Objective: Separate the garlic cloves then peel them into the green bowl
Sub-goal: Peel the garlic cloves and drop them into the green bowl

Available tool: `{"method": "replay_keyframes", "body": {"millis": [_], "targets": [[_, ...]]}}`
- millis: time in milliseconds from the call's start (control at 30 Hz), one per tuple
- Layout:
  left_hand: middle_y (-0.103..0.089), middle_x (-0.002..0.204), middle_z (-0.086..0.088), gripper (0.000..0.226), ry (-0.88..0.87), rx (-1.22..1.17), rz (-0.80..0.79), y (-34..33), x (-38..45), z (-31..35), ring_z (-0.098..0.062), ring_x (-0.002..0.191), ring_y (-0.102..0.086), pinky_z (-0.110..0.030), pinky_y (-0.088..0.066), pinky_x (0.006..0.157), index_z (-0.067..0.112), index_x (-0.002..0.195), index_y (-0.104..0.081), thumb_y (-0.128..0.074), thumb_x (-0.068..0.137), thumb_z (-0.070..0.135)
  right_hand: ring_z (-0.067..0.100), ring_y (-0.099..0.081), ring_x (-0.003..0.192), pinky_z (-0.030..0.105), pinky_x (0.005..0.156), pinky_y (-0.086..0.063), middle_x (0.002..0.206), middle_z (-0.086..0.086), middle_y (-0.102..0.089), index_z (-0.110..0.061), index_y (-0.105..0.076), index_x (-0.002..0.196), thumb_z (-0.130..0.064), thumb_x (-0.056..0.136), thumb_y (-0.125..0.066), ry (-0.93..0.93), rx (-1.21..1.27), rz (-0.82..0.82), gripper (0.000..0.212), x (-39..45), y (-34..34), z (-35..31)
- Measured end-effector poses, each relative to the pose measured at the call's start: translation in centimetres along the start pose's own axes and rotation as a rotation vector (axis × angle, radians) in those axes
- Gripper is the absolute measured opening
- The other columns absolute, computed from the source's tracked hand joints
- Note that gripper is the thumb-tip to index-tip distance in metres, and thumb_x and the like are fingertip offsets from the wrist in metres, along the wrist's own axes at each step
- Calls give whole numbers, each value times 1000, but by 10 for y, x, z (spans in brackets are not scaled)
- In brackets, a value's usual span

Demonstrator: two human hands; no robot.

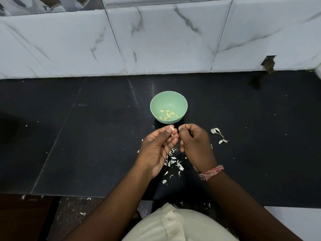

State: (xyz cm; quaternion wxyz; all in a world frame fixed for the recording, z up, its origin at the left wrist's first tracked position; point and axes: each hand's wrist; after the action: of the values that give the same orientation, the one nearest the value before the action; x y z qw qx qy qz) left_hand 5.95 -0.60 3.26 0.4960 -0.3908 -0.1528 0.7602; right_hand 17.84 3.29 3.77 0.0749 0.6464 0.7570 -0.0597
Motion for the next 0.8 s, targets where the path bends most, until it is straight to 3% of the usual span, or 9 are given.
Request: {"method": "replay_keyframes", "body": {"millis": [200, 300, 433, 567, 633, 733, 800], "targets": [[-74, 96, -18, 17, -28, 18, 22, 2, -1, -2, -19, 84, -73, -24, -61, 77, -5, 109, -70, -63, 95, 3, 15, -58, 67, 43, 66, -52, 77, -2, -65, -15, -67, 90, -16, 89, -46, 56, -99, 37, 22, -4, 4, 1], [-73, 97, -20, 24, -126, 74, 14, 3, 0, -3, -21, 86, -72, -26, -61, 82, -8, 110, -68, -67, 89, 4, 9, -61, 65, 34, 64, -51, 72, -5, -68, -16, -67, 87, -25, 96, -59, 115, -180, 53, 16, -3, 4, -4], [-73, 96, -19, 26, -244, 178, 15, 5, 1, -4, -21, 83, -71, -25, -60, 81, -5, 109, -70, -72, 85, 3, 12, -66, 62, 35, 65, -56, 73, -1, -73, -15, -69, 86, -18, 97, -66, 188, -223, 11, 12, -3, 5, -8], [-73, 95, -18, 15, -320, 255, -7, 6, -1, -4, -22, 86, -70, -28, -59, 84, 0, 106, -72, -68, 91, 1, 13, -72, 71, 39, 73, -62, 78, -1, -74, -16, -70, 90, -4, 92, -58, 194, -235, -21, 17, -5, 3, -11], [-73, 93, -16, 14, -330, 263, -7, 5, -2, -4, -21, 87, -70, -28, -59, 85, 0, 106, -71, -66, 93, 1, 9, -69, 74, 31, 70, -57, 81, -6, -72, -19, -71, 84, 0, 85, -52, 266, -302, 9, 27, -5, 4, -11], [-73, 92, -17, 14, -332, 264, 1, 4, -3, -5, -22, 86, -69, -29, -58, 85, -1, 107, -70, -65, 94, 1, 3, -62, 64, 12, 60, -41, 74, -10, -70, -19, -73, 75, 1, 85, -56, 314, -377, 69, 28, -6, 5, -14], [-73, 93, -18, 15, -338, 272, 6, 5, -4, -5, -21, 84, -69, -30, -58, 85, -2, 108, -71, -65, 94, 1, 0, -65, 65, 10, 61, -44, 76, -11, -72, -20, -76, 83, -2, 88, -61, 305, -386, 73, 24, -6, 3, -17]]}}
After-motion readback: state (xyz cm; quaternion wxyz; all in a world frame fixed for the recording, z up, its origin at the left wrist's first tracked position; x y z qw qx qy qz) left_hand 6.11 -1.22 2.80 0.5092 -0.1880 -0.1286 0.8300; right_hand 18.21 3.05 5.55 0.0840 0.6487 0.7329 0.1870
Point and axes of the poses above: each hand's wrist, its own x-axis towards the middle knuckle, its own y-axis out of the back of the hand, z = x × y
